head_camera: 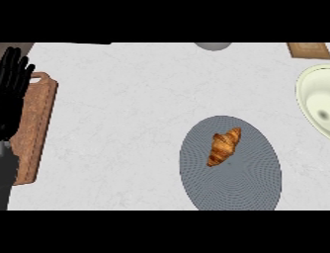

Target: Pick the cupcake from the placemat and place it in the bowl

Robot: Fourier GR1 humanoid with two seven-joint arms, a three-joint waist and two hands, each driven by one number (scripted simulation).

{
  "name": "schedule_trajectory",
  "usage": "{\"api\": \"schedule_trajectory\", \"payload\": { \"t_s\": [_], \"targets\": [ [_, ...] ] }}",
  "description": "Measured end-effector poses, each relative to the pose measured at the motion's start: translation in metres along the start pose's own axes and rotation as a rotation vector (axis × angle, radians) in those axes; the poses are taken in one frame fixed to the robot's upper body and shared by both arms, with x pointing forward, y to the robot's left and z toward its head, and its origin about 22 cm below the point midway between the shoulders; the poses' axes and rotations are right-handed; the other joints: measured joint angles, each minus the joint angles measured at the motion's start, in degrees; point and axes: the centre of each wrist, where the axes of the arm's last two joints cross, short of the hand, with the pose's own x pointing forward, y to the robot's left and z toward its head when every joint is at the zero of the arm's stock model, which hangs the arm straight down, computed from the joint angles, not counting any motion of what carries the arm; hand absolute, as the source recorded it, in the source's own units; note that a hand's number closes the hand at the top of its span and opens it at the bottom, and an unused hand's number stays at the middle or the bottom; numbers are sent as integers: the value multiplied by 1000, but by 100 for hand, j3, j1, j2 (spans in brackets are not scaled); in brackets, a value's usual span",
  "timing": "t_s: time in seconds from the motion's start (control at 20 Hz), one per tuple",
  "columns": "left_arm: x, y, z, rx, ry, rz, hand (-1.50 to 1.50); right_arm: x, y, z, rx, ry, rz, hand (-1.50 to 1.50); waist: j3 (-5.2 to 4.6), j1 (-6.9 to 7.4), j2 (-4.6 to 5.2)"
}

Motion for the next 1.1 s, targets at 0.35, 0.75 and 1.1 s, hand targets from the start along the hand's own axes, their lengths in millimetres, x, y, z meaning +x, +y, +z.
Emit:
{"api": "schedule_trajectory", "payload": {
  "t_s": [0.35, 0.75, 1.1],
  "targets": [
    [1, -1, 0, -1, -2, 4, 0, 22, 31, -49, 128, -36, -16, 150, -11, 12, -5],
    [-5, 8, 8, 20, 2, -9, 0, 50, 106, -108, 276, -77, -67, 150, -17, -86, -27],
    [-12, 11, 8, 34, 5, -7, 0, 58, 176, -131, 340, -71, -14, 150, -13, -174, -27]
  ]
}}
